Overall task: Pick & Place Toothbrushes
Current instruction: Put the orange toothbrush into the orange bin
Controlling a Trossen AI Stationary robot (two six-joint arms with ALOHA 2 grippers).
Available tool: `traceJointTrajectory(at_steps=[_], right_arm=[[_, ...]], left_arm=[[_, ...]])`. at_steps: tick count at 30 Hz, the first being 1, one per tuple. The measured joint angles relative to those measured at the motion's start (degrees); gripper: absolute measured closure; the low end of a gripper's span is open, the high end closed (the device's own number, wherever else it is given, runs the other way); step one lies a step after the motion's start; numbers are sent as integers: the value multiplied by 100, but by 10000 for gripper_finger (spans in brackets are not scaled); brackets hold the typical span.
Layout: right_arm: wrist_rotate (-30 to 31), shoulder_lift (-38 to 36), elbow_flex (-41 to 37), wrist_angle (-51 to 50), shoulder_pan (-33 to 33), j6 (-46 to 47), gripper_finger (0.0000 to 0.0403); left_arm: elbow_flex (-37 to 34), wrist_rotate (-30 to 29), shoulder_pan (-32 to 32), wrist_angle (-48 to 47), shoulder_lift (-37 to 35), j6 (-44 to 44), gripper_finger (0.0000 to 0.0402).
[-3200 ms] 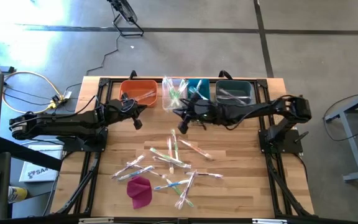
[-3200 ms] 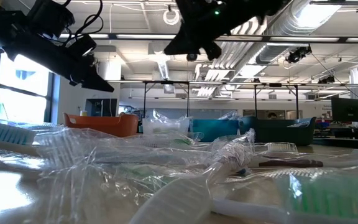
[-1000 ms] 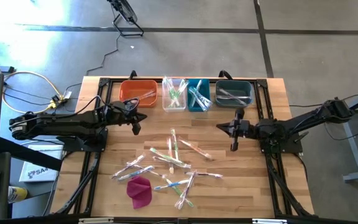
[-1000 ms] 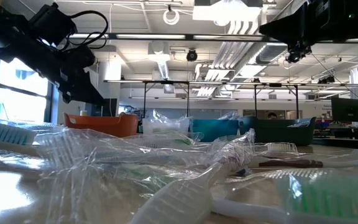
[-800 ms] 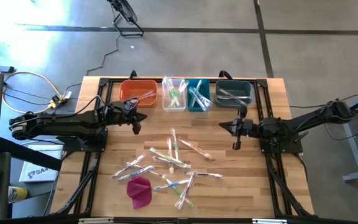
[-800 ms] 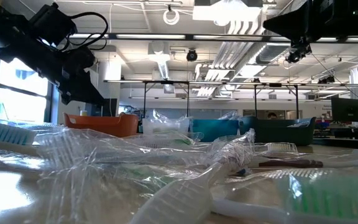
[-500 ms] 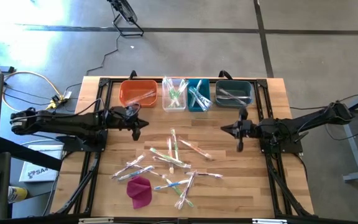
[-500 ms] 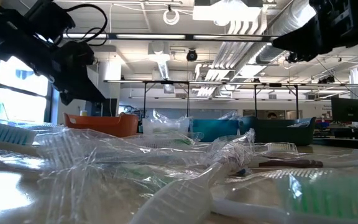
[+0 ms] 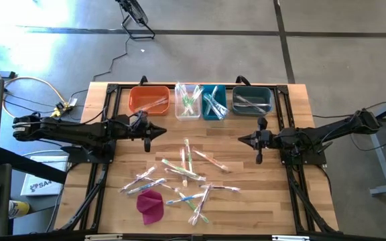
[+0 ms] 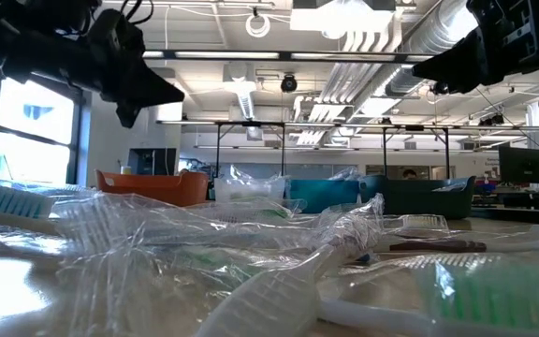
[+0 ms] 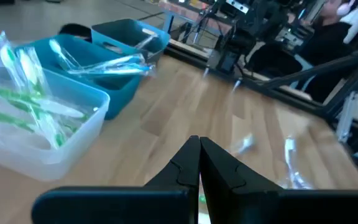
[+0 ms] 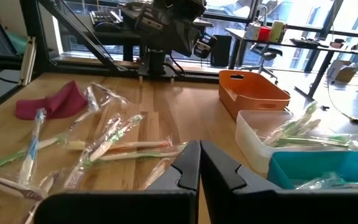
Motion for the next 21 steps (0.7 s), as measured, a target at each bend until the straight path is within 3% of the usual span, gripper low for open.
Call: traceJointTrajectory(at_steps=[11,15,21], right_arm=[[-2,2,0,-13,0,-4,398],[-1,35,-2,-31,0,-30,398],[39,33,-2,41,0,-370,398]], left_arm=[[380,-165,9,44,1319,495,392],[783,41,7,42,1978,618,392],[1506,187,7,-9,2917,1548,392]])
